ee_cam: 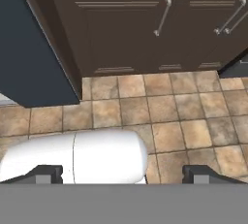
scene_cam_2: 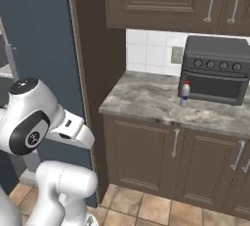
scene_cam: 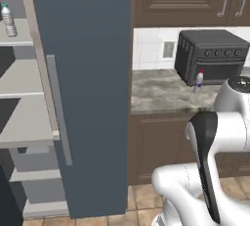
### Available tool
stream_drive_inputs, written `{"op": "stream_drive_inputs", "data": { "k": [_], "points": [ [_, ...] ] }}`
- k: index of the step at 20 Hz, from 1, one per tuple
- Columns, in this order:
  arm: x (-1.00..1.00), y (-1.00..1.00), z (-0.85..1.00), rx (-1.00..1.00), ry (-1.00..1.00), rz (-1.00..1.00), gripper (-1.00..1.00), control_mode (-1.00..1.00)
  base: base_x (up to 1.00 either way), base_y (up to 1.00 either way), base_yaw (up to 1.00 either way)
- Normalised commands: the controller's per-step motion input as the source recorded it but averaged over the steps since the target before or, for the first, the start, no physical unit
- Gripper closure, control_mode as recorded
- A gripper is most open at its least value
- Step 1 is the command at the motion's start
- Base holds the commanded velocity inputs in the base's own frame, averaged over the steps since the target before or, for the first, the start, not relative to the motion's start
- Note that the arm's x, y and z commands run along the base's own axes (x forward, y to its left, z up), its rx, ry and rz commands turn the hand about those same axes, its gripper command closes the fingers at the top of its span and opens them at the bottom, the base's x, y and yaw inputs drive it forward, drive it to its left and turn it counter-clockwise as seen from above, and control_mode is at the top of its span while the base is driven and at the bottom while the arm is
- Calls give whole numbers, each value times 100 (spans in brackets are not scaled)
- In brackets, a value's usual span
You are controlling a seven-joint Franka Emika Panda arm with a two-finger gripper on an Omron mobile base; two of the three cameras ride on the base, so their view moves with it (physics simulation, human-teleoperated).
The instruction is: Take the bottled waters from the counter and place them in the freezer to freeze. Close the freezer door after placing the bottles.
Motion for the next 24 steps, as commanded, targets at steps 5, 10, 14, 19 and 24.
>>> {"op": "stream_drive_inputs", "data": {
  "k": [5, 10, 14, 19, 24],
  "points": [
    [0, 0, 0, 0, 0, 0, -100, 100, 11, -100, -3],
    [0, 0, 0, 0, 0, 0, -100, 100, 20, -87, -5],
    [0, 0, 0, 0, 0, 0, -100, 100, 56, -21, -10],
    [0, 0, 0, 0, 0, 0, -100, 100, 85, 0, -5],
    [0, 0, 0, 0, 0, 0, -100, 100, 64, 0, -1]
  ]
}}
